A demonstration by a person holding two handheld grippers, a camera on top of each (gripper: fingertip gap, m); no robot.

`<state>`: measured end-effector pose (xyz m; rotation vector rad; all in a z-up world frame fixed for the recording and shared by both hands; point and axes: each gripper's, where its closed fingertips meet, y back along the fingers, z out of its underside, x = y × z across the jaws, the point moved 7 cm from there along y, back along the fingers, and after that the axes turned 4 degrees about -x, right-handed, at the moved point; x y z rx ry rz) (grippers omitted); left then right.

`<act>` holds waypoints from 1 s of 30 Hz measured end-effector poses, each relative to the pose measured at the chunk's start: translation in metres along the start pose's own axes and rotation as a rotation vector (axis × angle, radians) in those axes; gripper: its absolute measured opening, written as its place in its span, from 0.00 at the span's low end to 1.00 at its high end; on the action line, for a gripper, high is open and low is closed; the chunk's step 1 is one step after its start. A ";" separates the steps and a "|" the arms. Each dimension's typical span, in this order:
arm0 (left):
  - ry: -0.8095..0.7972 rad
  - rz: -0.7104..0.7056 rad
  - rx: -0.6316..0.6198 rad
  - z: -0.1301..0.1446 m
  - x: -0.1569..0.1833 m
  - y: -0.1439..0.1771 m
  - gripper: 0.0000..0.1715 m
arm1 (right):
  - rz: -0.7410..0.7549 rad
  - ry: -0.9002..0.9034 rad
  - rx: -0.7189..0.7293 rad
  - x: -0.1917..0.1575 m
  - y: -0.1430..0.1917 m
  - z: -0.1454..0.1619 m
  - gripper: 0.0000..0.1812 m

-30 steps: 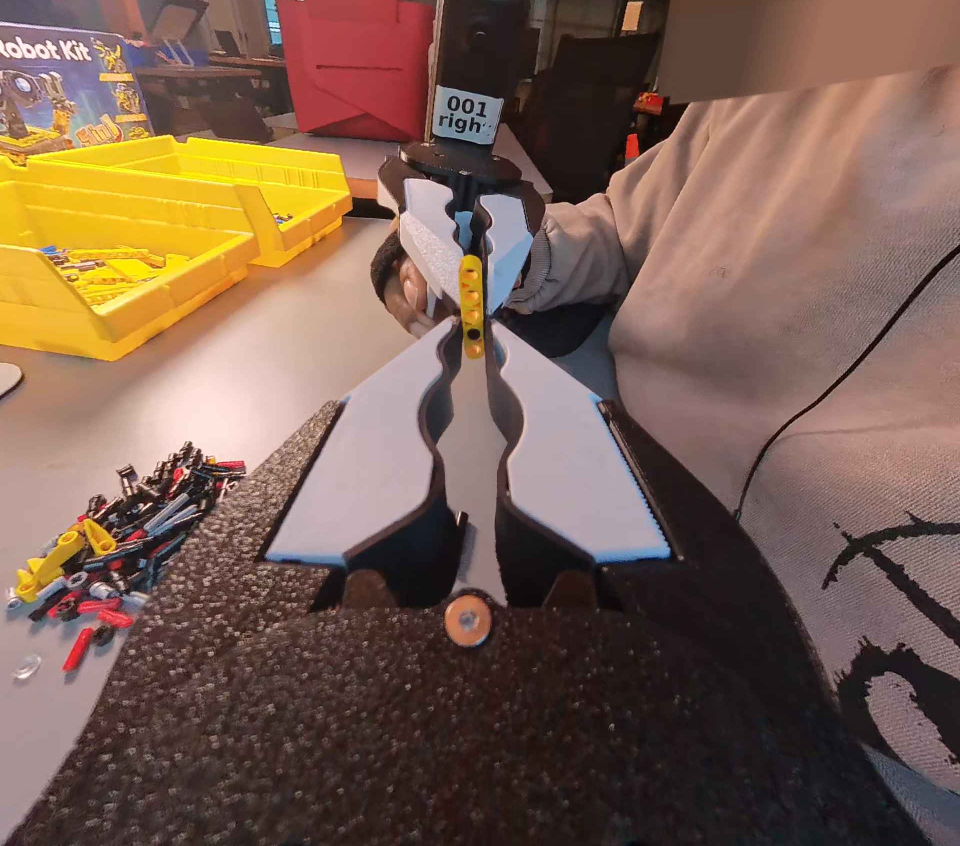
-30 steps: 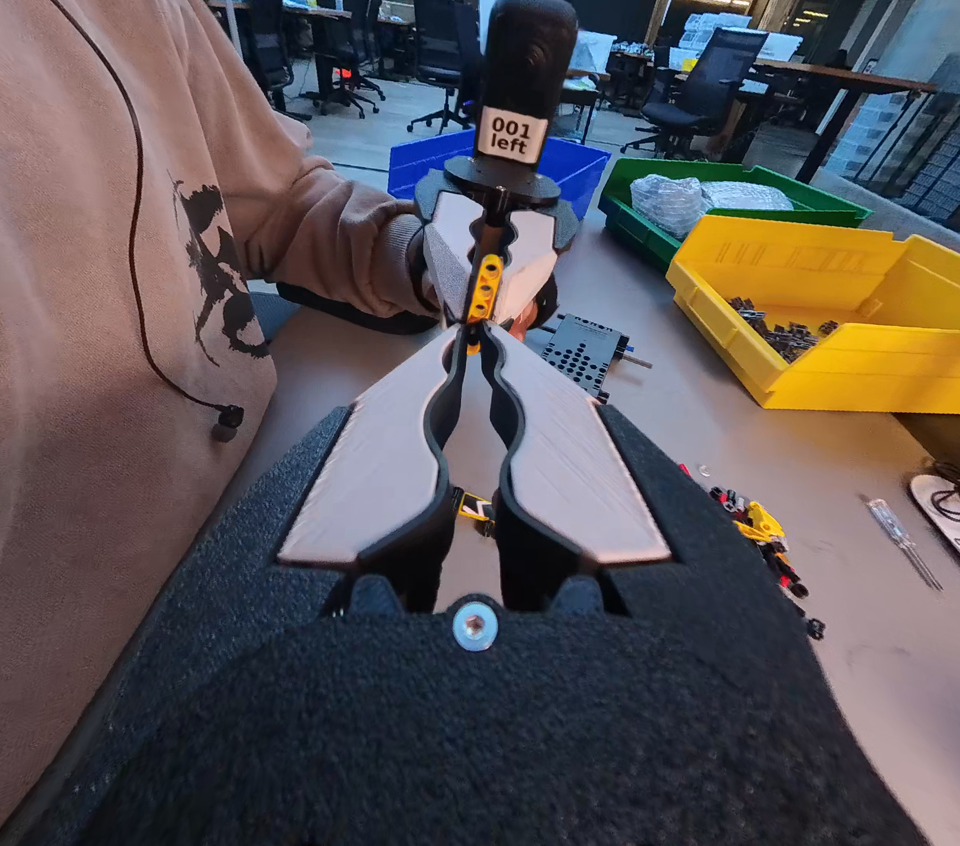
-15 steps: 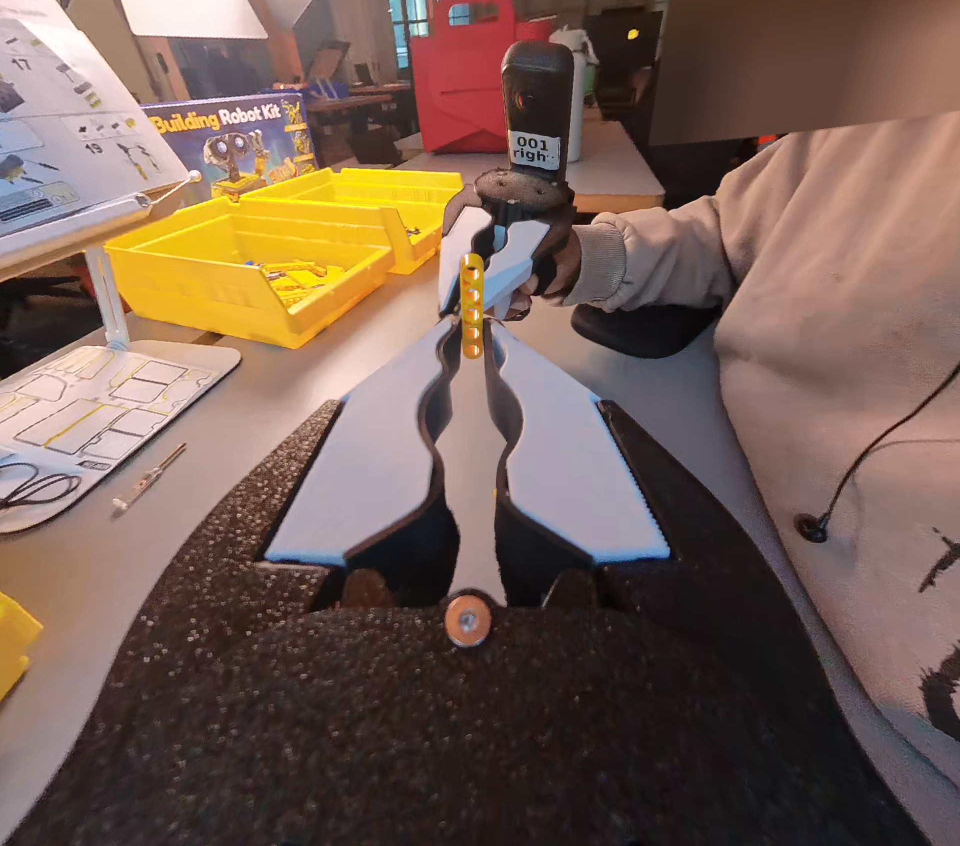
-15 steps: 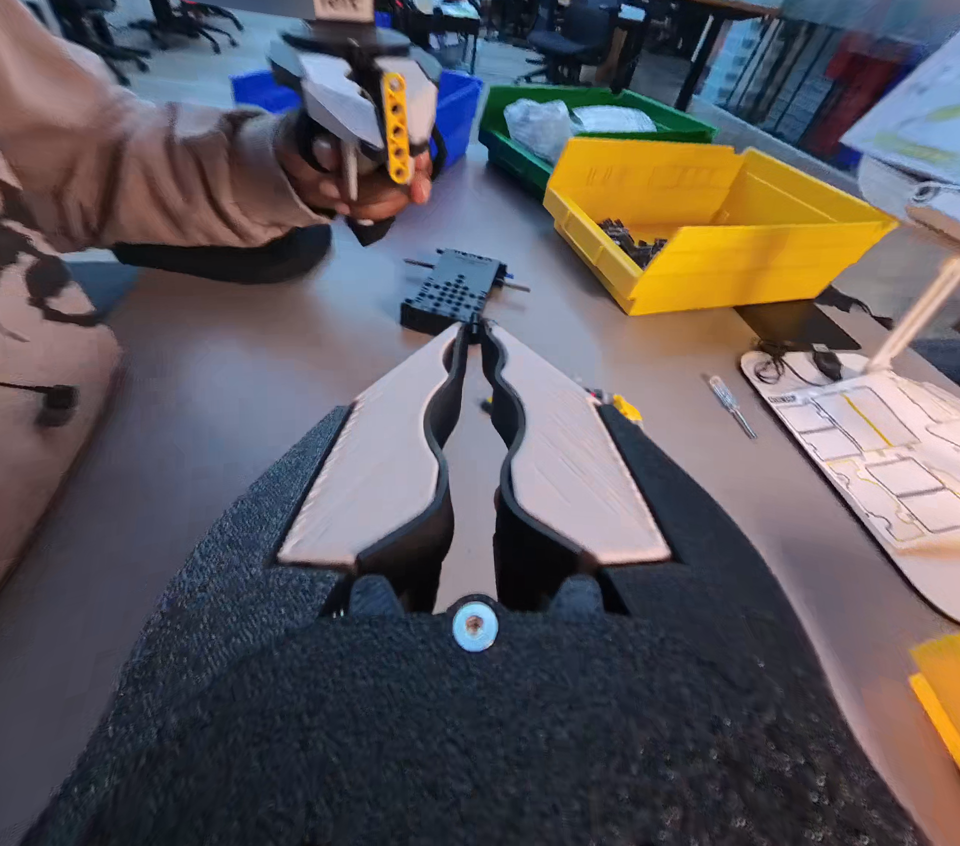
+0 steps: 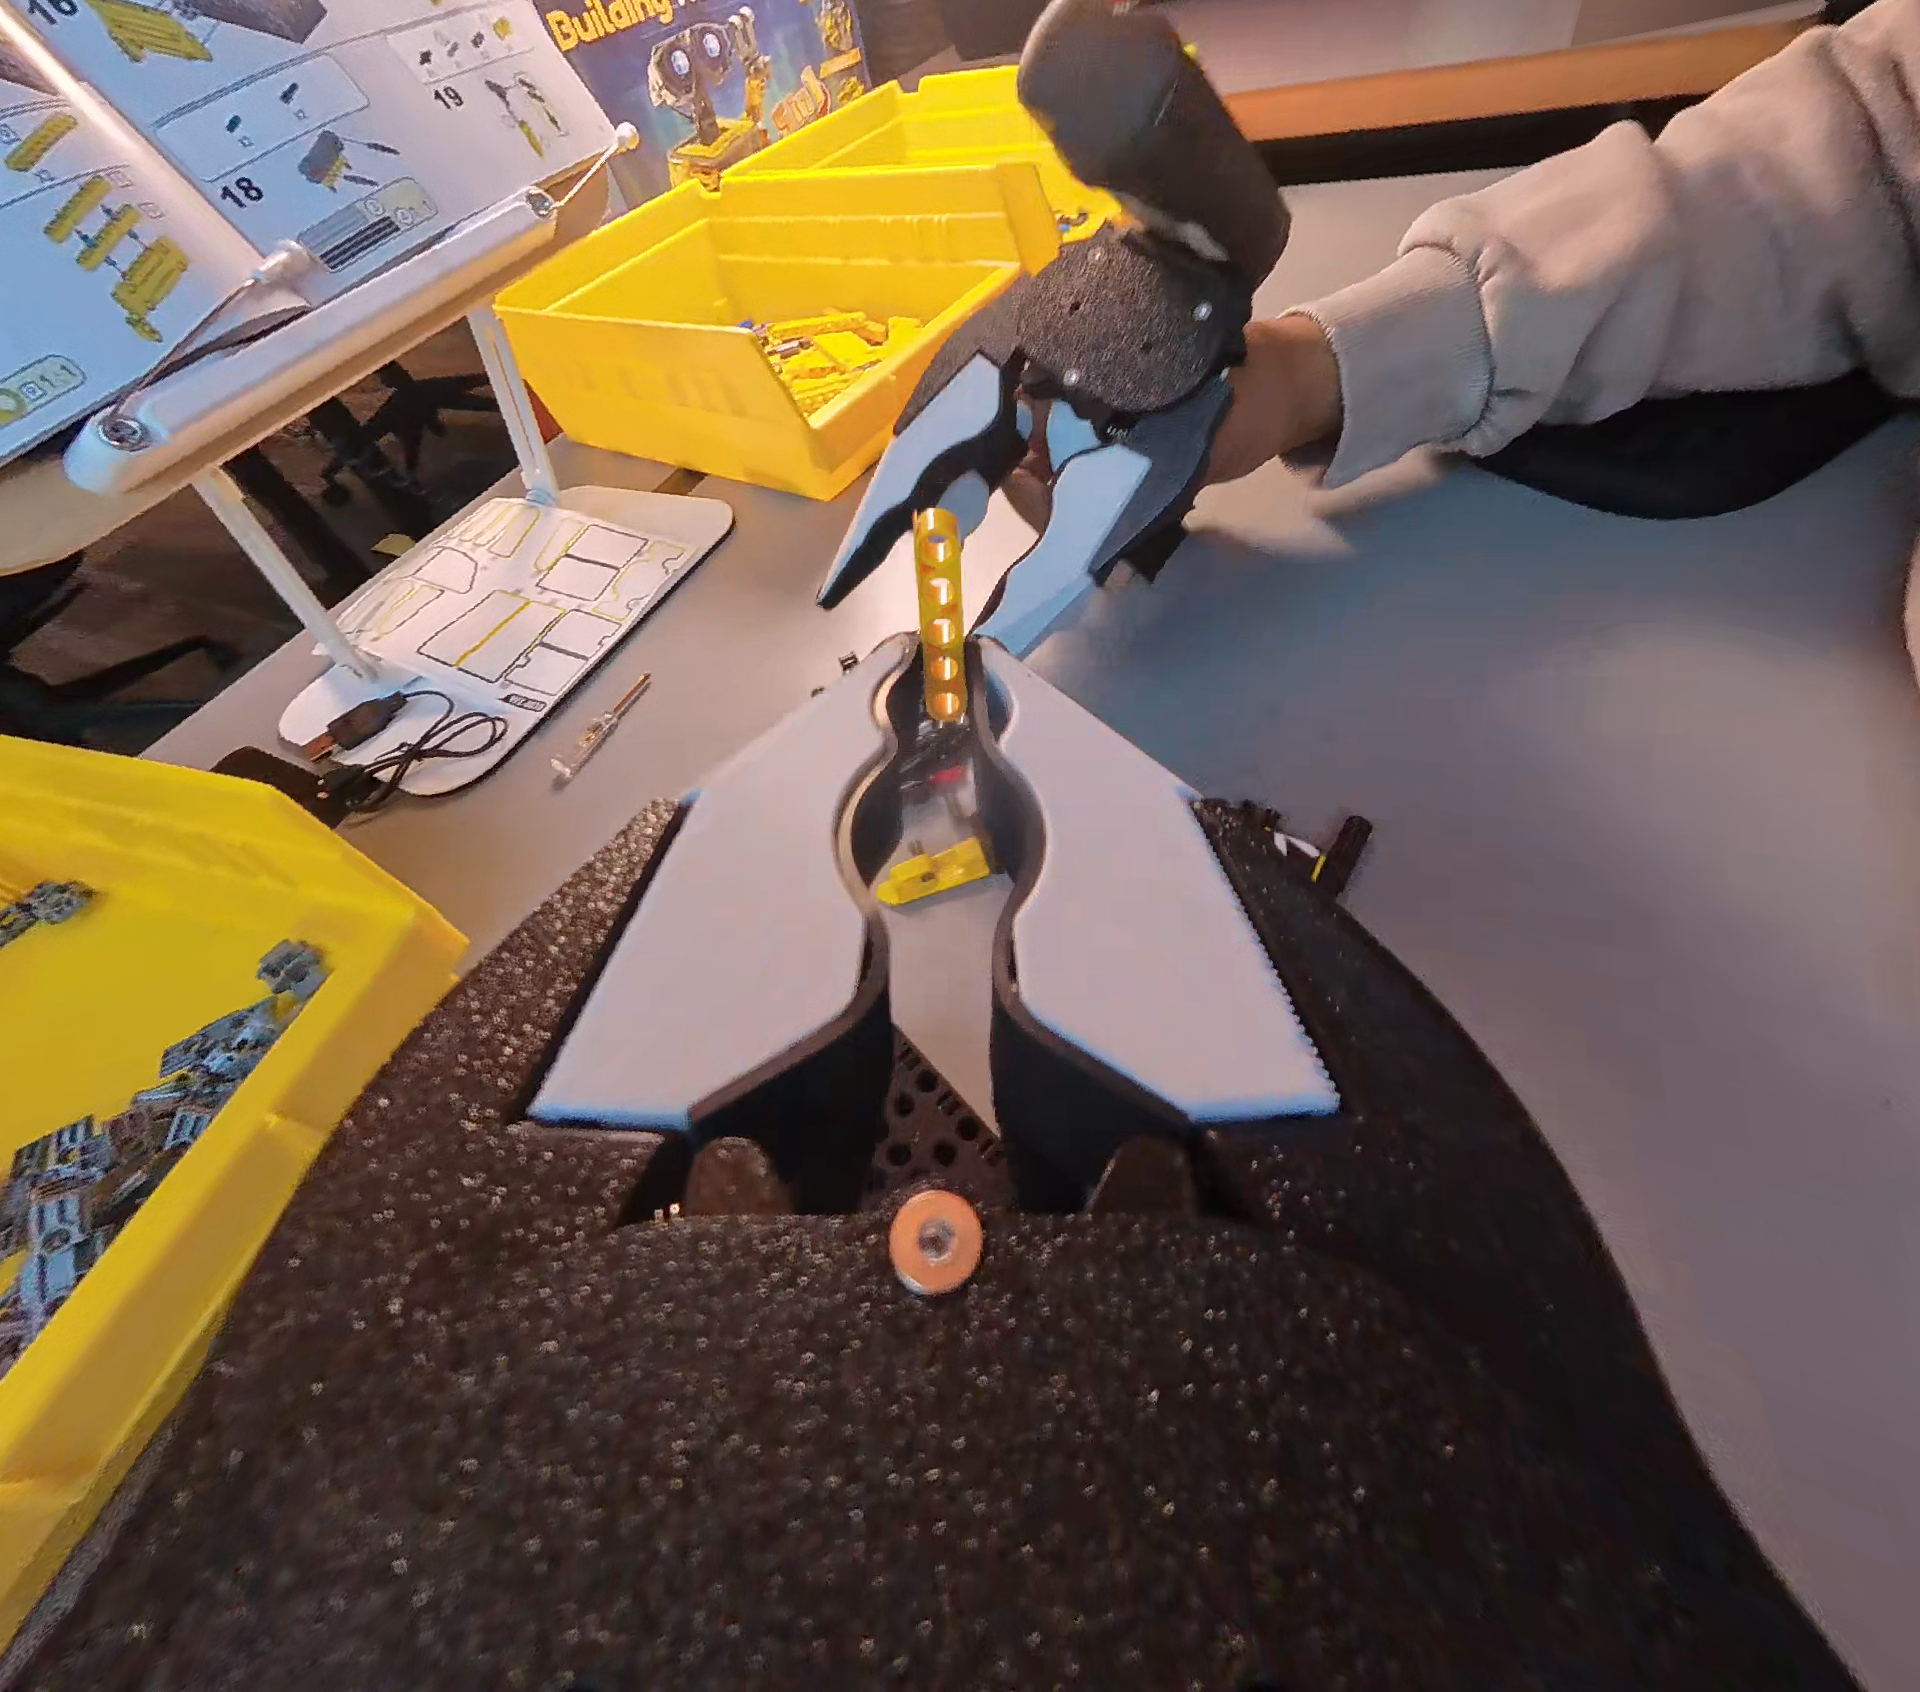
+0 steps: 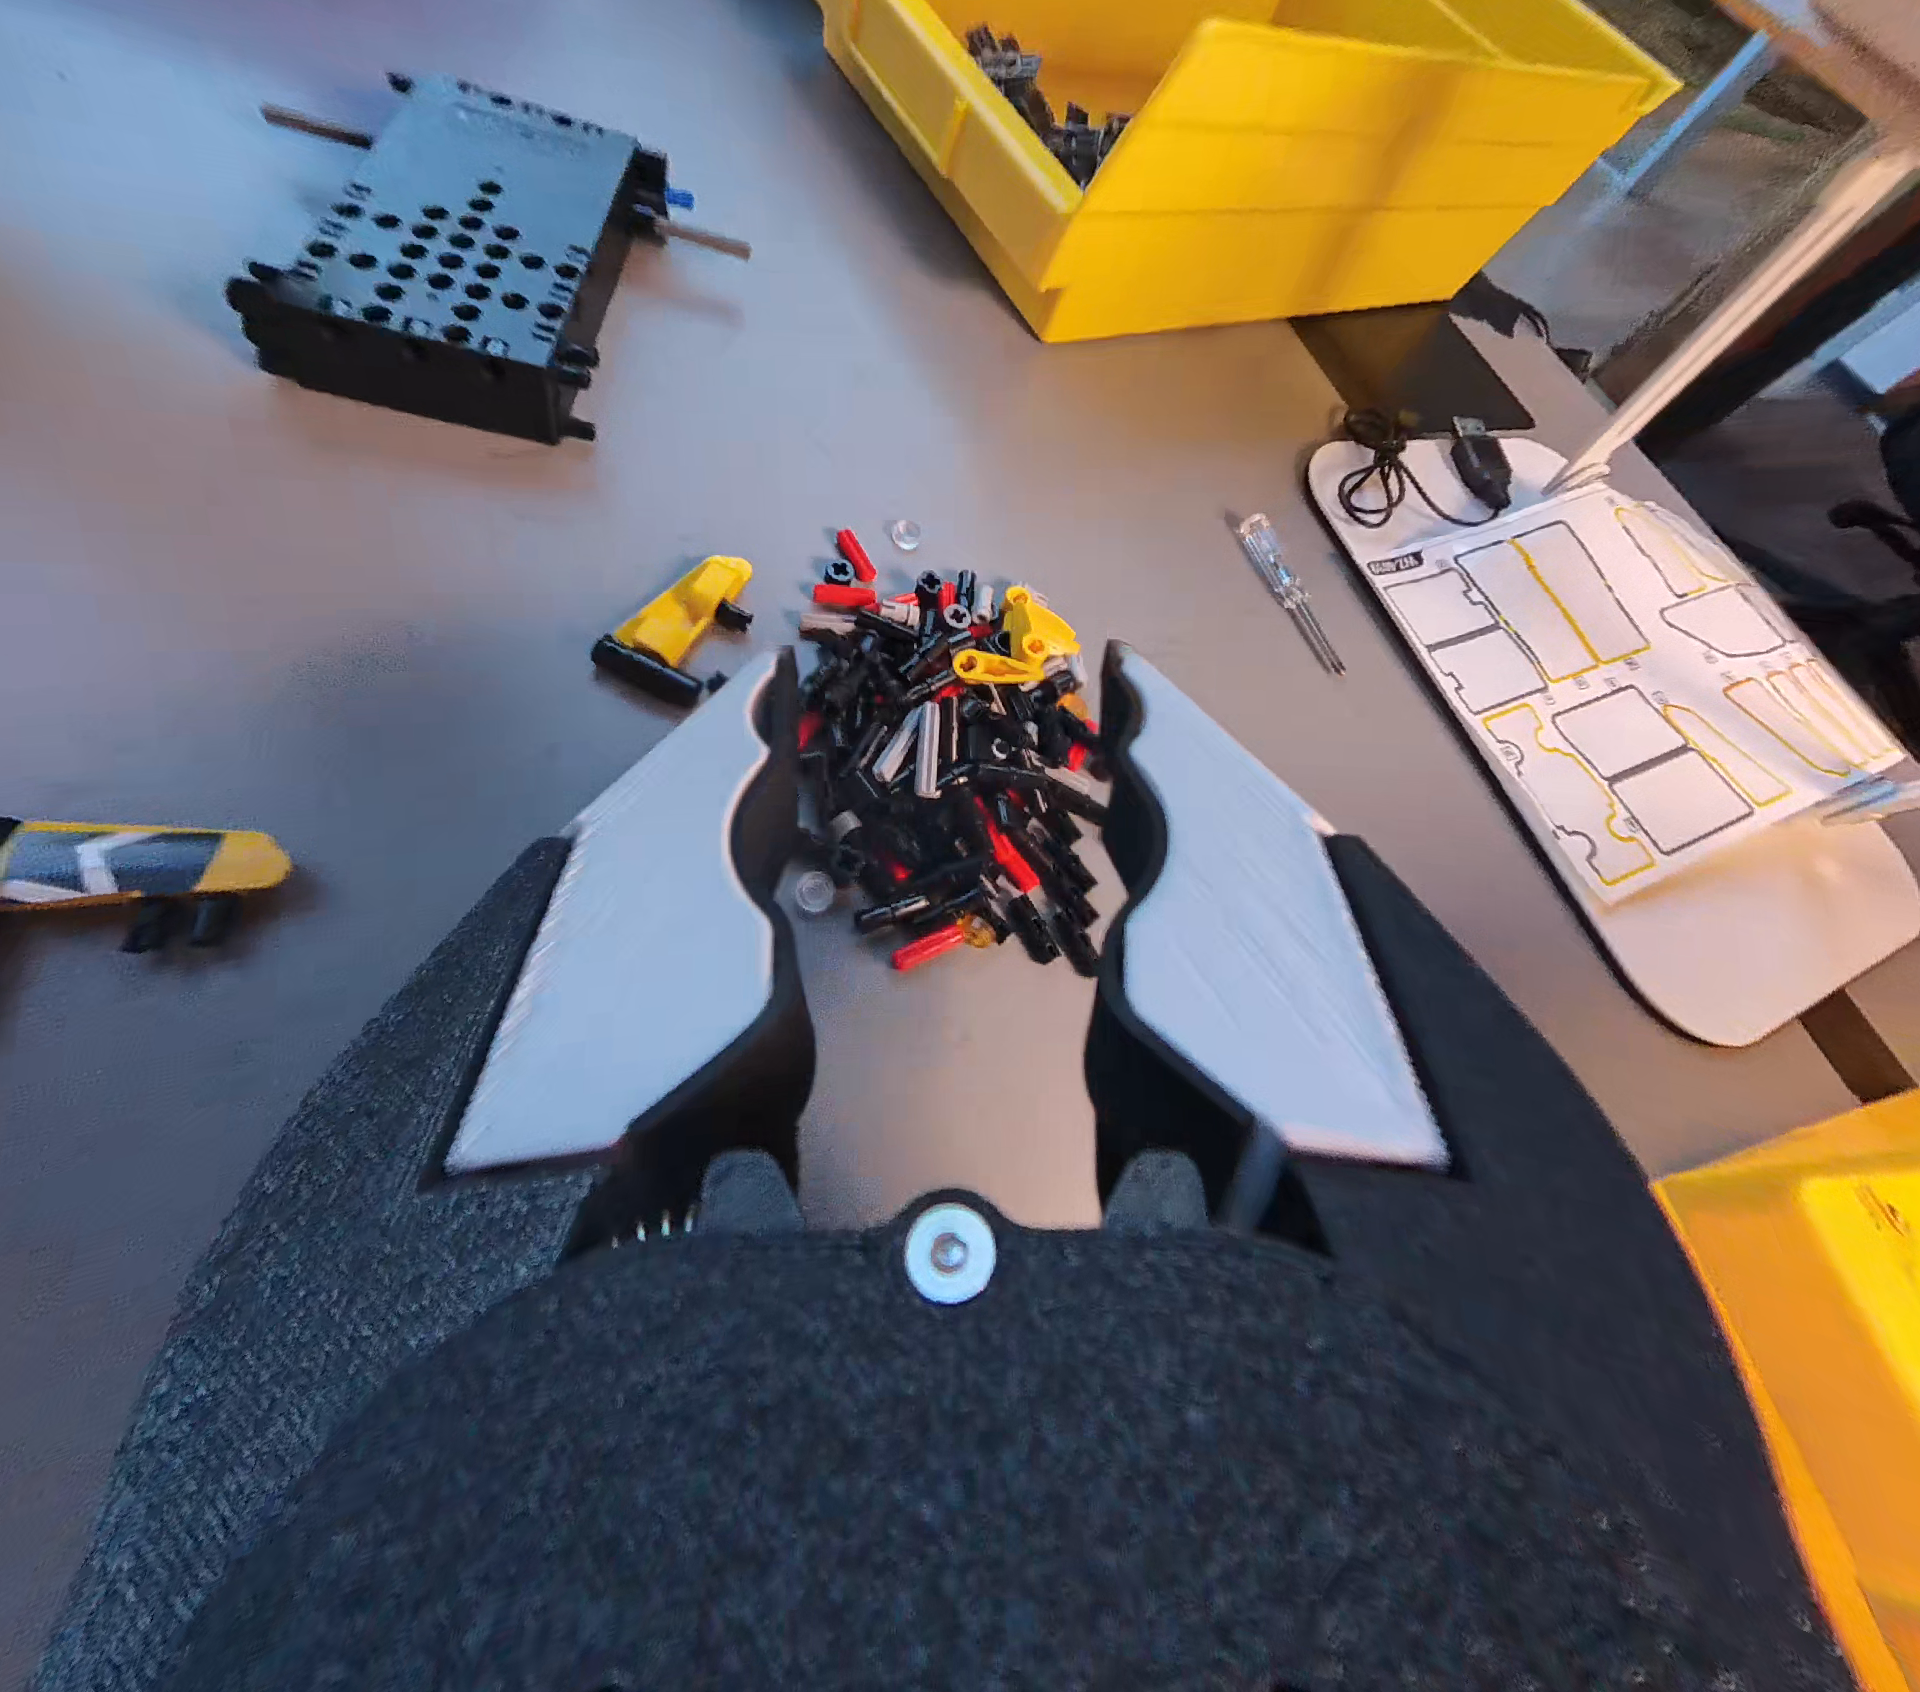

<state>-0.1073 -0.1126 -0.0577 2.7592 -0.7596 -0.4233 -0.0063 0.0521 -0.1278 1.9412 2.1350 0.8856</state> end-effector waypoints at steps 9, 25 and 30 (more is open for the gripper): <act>-0.401 -0.293 -0.203 0.009 0.004 -0.007 0.04 | -0.315 -0.167 0.281 -0.024 0.048 -0.039 0.30; -0.008 -0.847 -0.696 0.043 -0.082 0.123 0.04 | -0.150 -0.163 0.111 -0.021 0.097 0.013 0.32; 0.394 -1.006 -0.866 0.089 -0.092 0.223 0.04 | -0.043 -0.236 0.104 0.002 0.118 0.033 0.32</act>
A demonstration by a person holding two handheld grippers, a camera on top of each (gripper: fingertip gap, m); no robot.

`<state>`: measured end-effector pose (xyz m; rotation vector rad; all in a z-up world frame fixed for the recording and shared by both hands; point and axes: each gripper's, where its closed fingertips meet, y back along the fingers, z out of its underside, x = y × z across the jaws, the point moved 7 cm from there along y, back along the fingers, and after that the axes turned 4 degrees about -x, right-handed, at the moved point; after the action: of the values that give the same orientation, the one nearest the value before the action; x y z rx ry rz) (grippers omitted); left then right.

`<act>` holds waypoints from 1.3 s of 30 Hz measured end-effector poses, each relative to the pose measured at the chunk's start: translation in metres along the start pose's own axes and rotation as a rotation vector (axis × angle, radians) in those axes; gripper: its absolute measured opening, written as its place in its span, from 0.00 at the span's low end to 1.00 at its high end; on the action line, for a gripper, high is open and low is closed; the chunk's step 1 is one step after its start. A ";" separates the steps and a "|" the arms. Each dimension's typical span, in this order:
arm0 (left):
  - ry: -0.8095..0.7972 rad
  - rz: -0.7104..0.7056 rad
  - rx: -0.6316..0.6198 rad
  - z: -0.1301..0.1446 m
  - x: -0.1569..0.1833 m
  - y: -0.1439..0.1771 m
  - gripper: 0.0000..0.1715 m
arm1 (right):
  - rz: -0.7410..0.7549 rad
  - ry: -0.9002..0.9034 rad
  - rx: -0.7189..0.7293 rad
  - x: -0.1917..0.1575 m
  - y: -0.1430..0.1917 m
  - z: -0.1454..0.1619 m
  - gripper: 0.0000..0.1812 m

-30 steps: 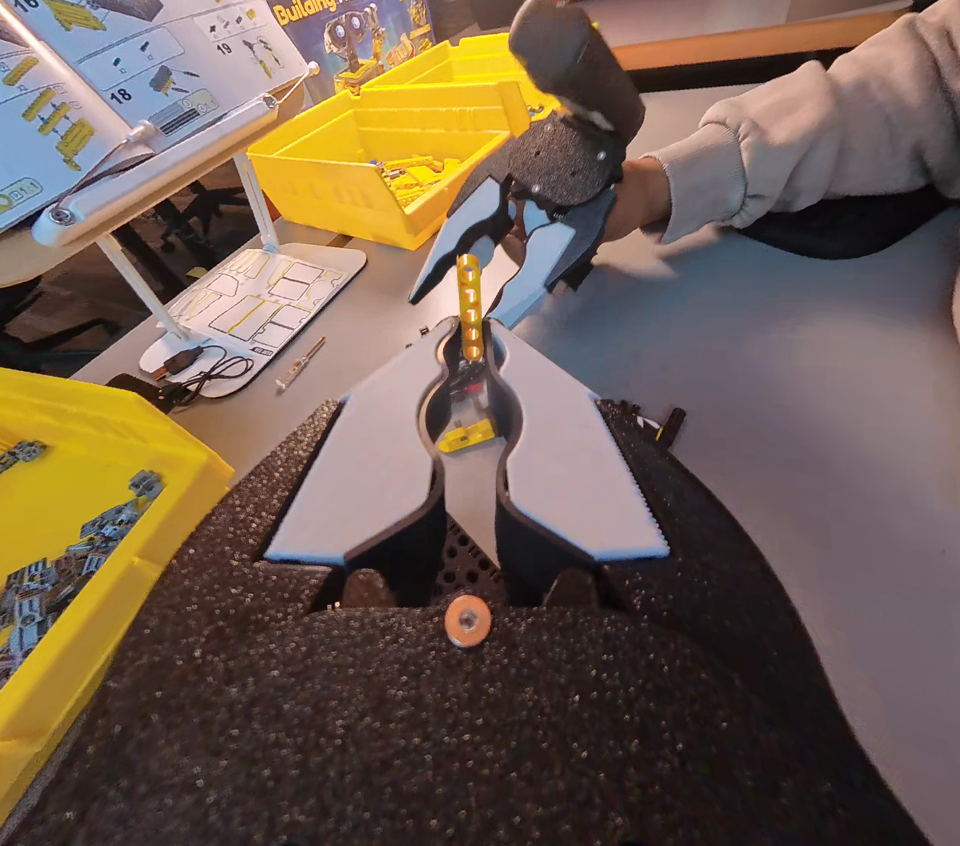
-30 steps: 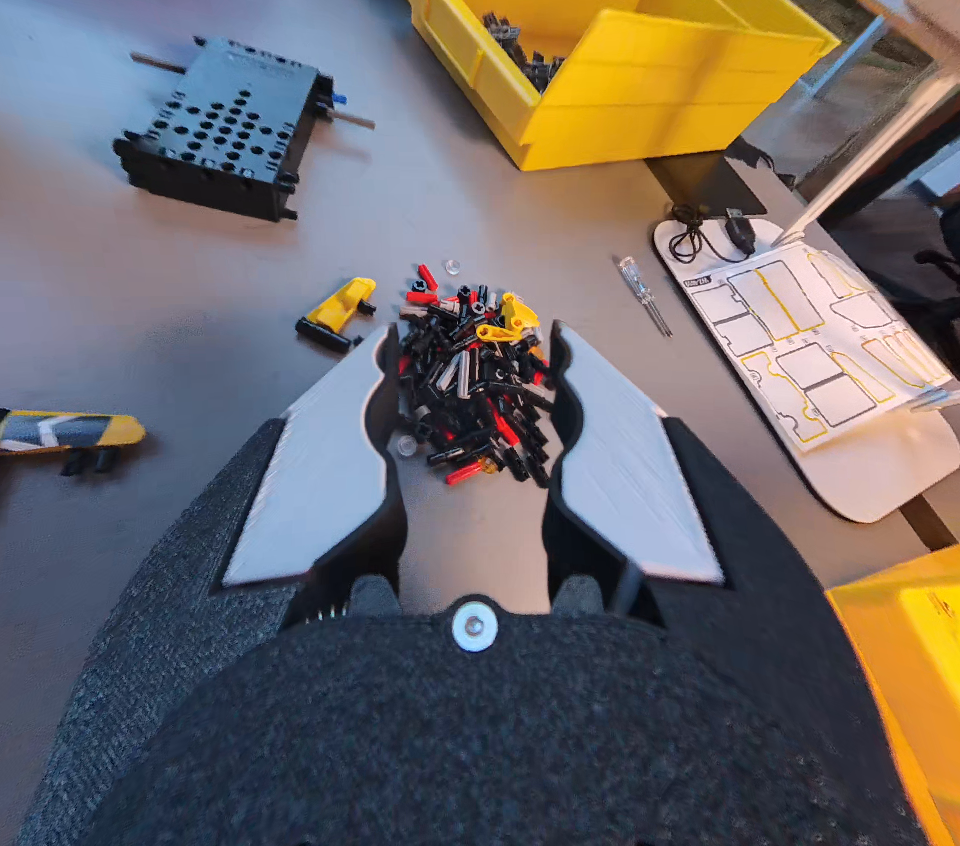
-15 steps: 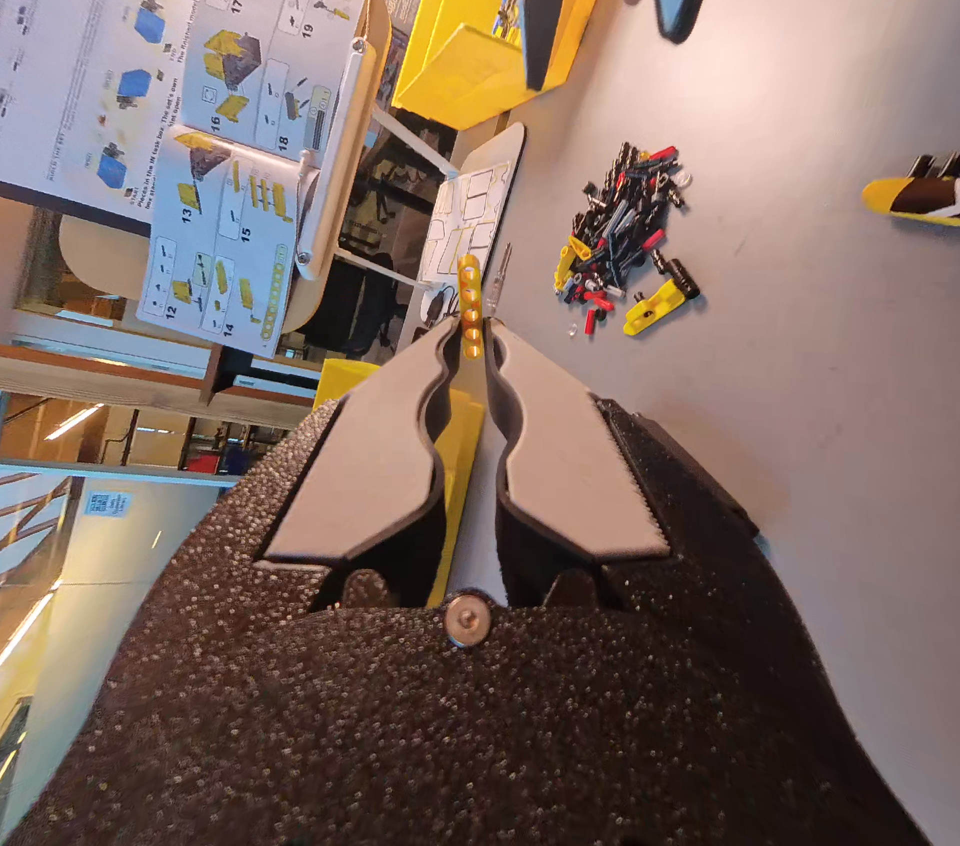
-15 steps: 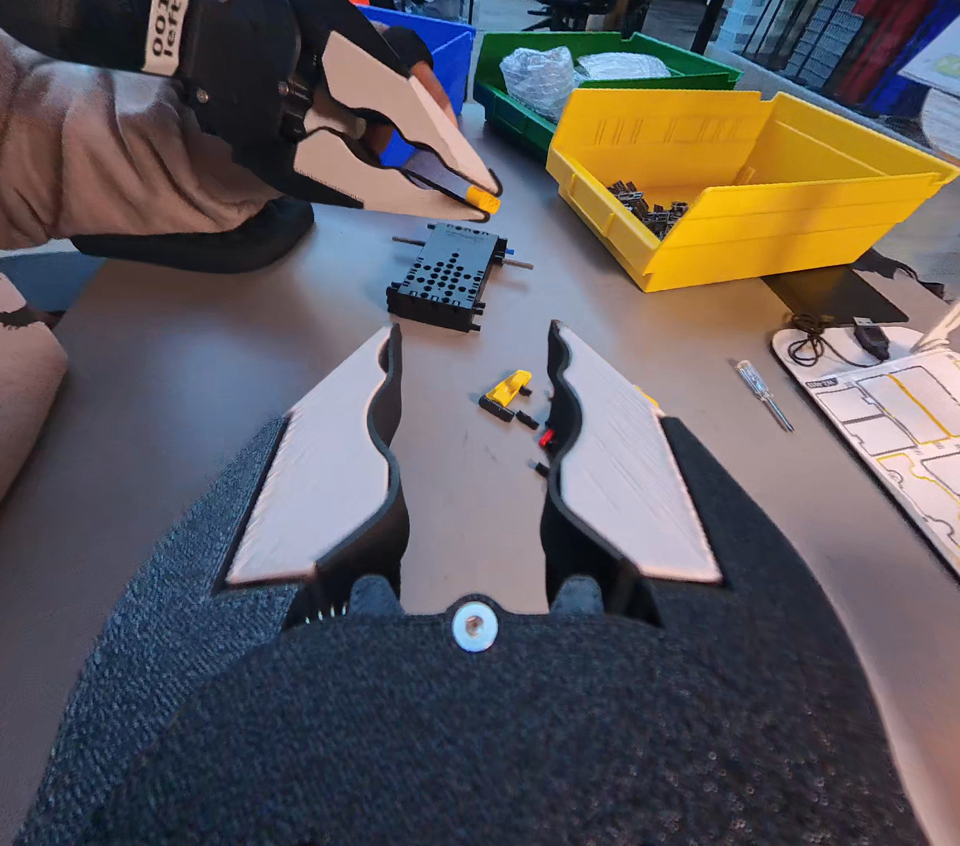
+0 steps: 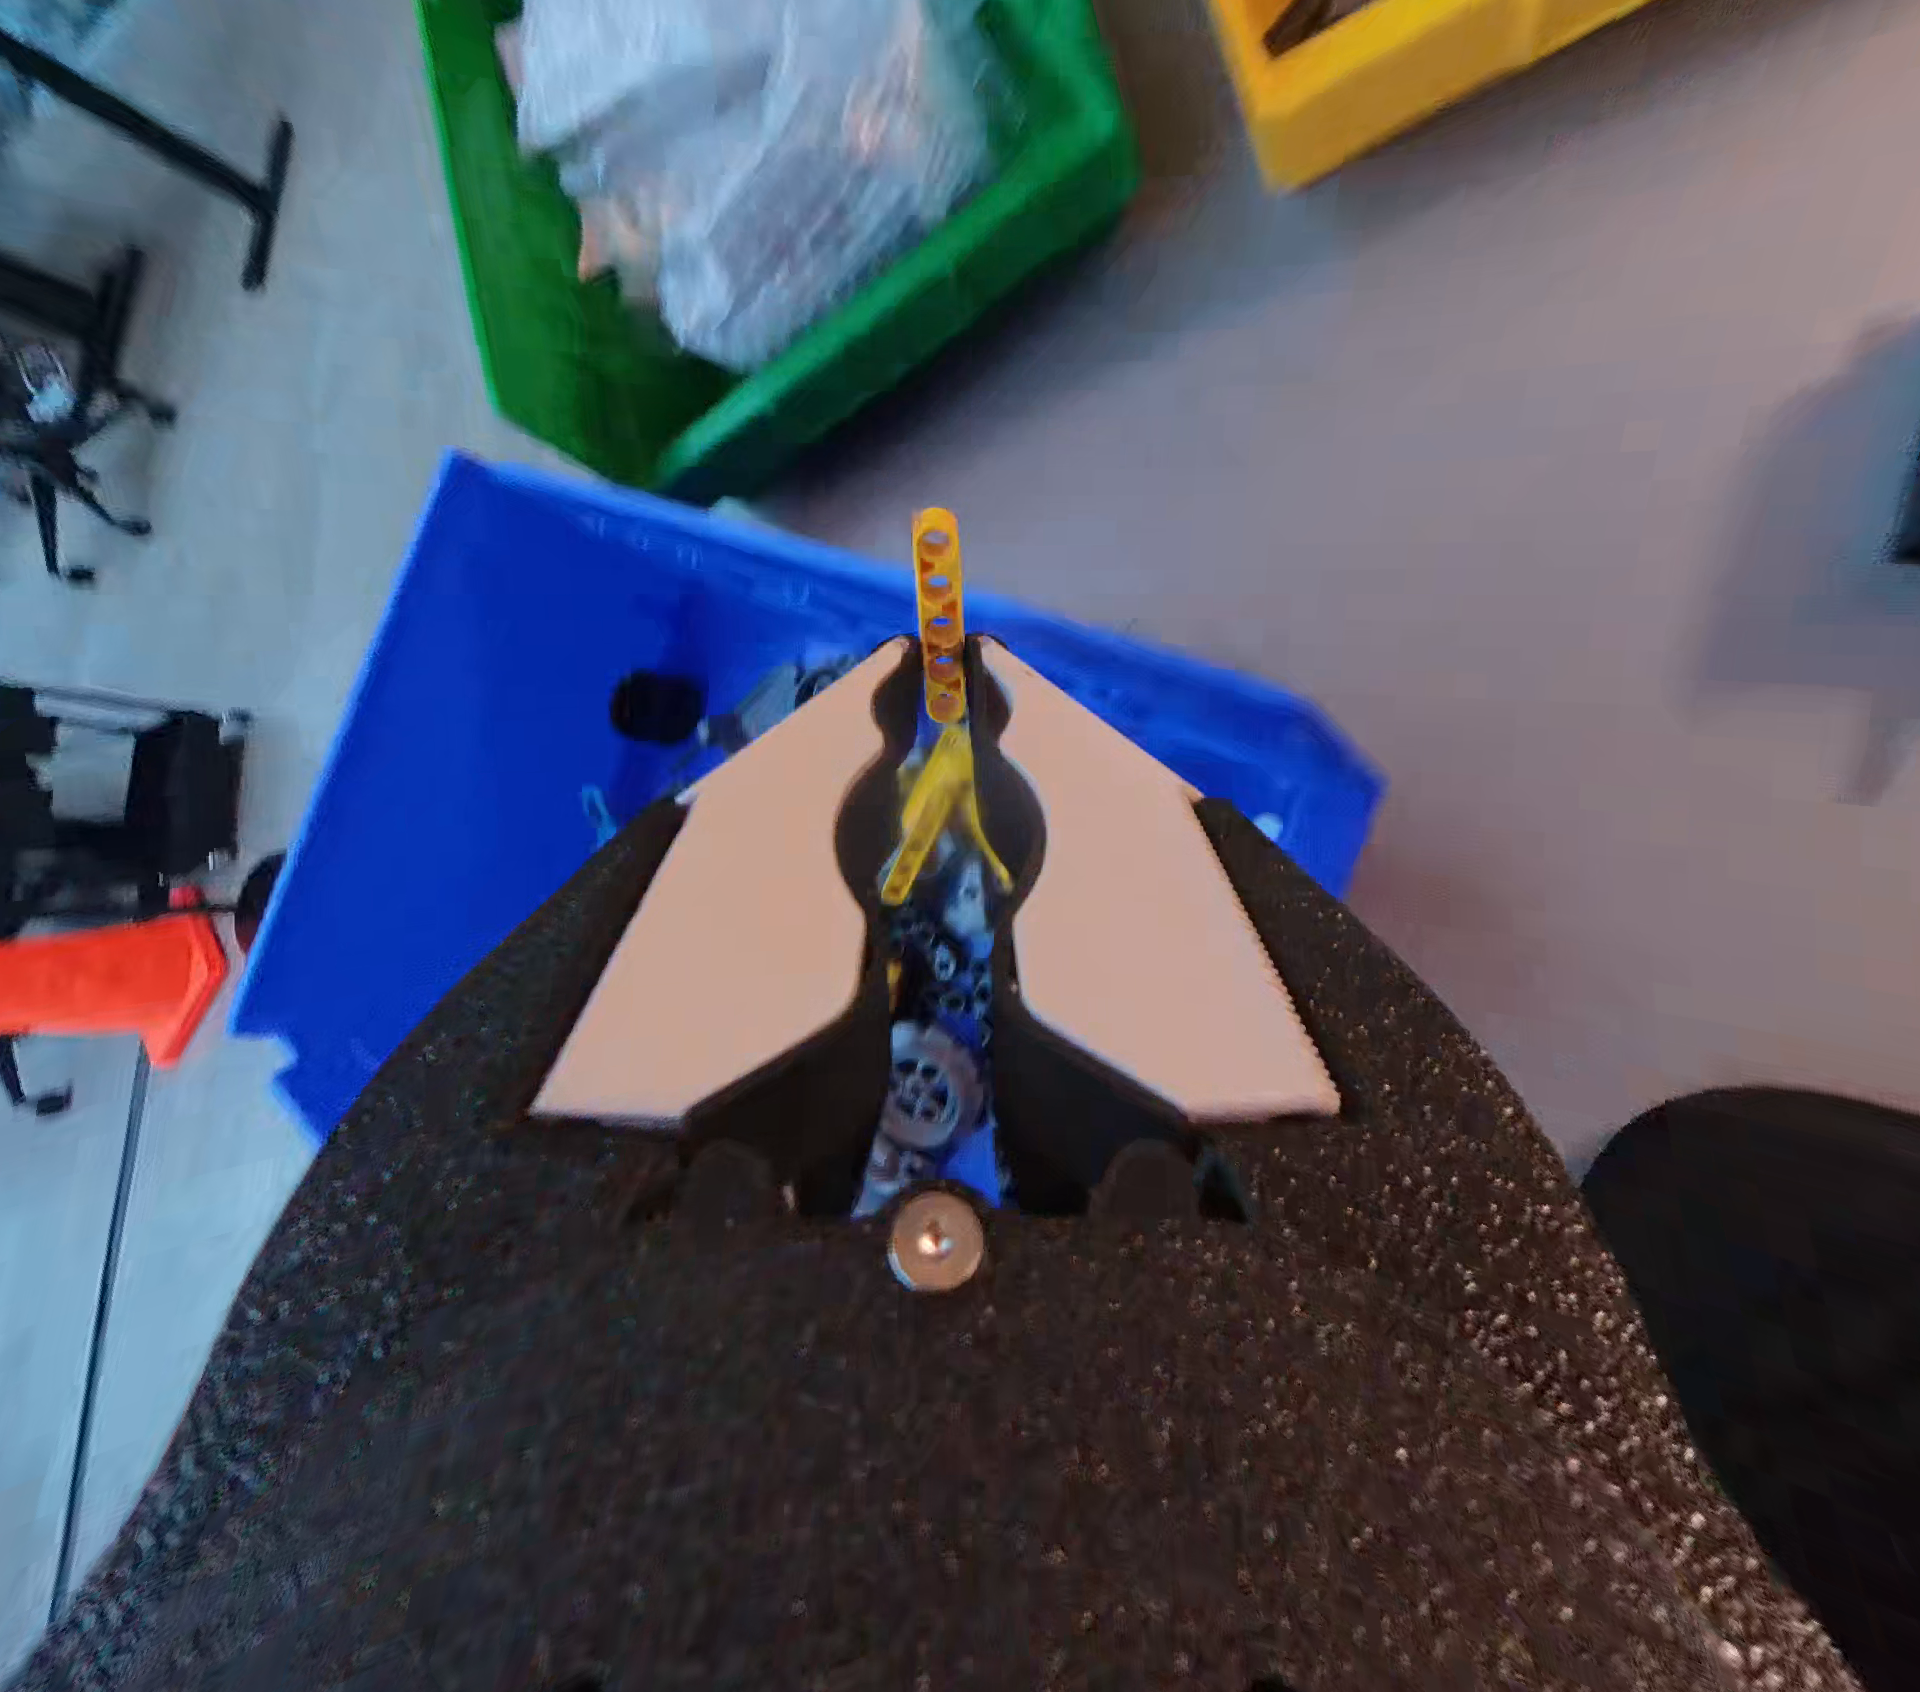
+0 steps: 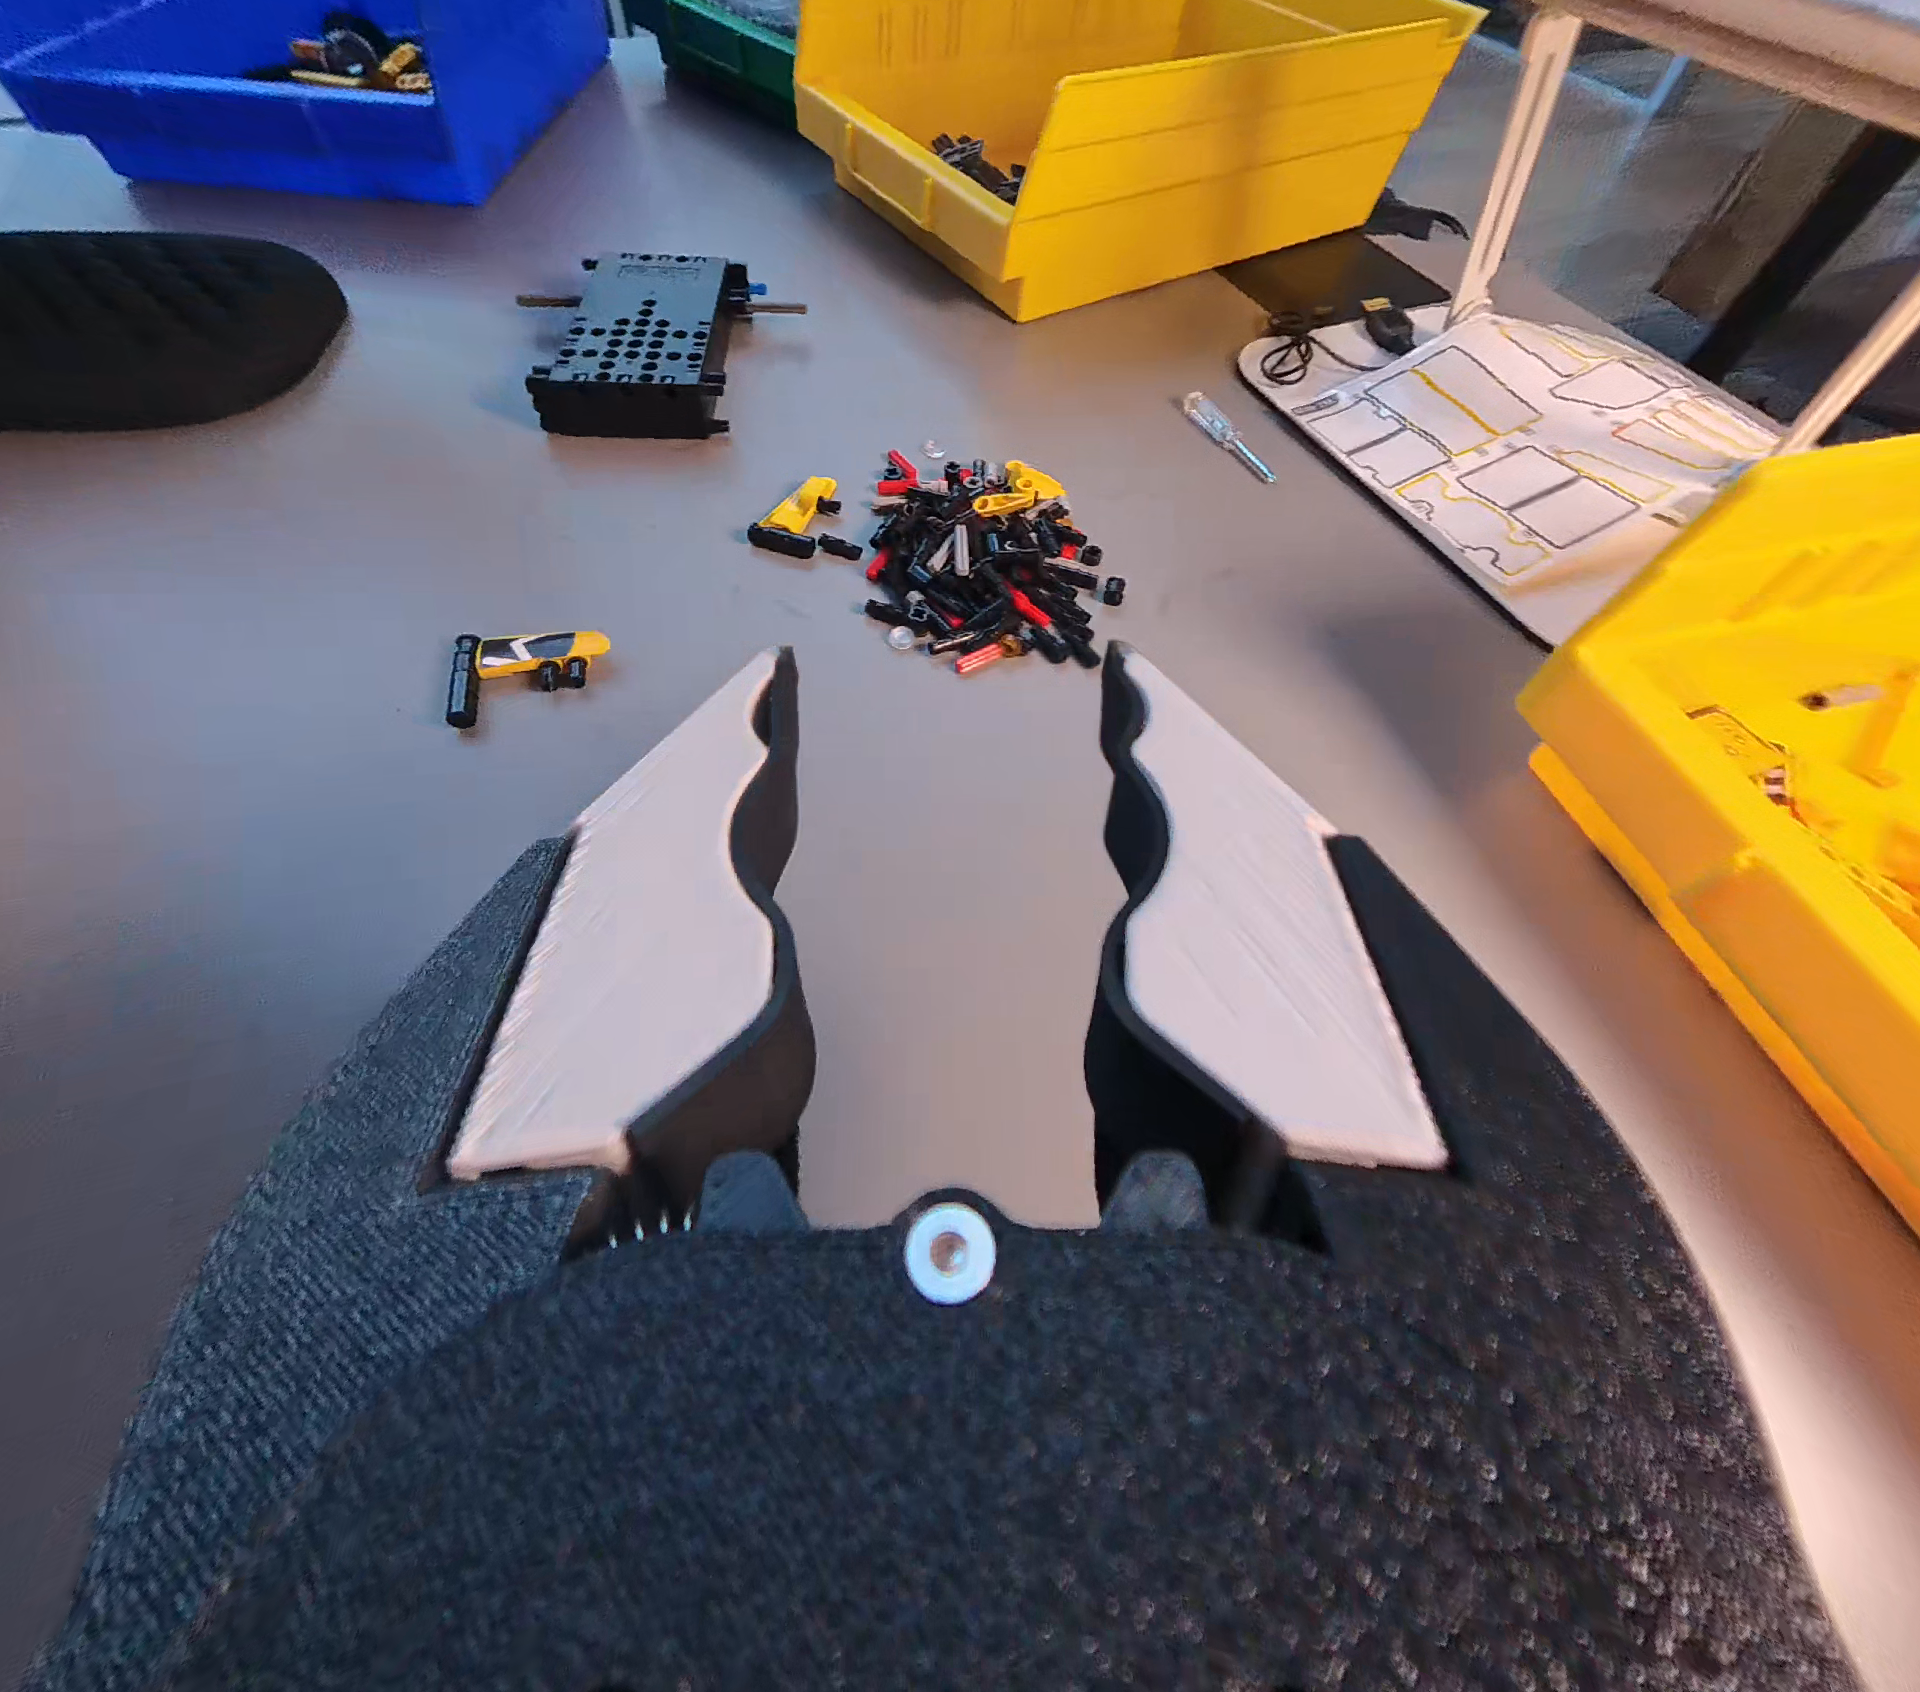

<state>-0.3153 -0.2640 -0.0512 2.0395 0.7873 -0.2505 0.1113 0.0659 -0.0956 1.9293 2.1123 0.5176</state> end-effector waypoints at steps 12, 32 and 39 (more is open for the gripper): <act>-0.037 -0.025 0.092 0.001 -0.006 0.005 0.16 | 0.006 0.033 -0.075 -0.002 -0.009 0.005 0.32; -0.695 1.293 0.273 -0.046 0.325 0.043 0.19 | -0.271 0.152 -0.178 -0.068 -0.051 0.010 0.14; -0.643 1.327 0.198 -0.038 0.337 0.042 0.12 | -0.331 0.190 -0.354 -0.098 -0.081 0.019 0.12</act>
<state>-0.0325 -0.1019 -0.1551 2.0404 -1.0211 -0.1796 0.0559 -0.0347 -0.1526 1.3545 2.2073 0.9561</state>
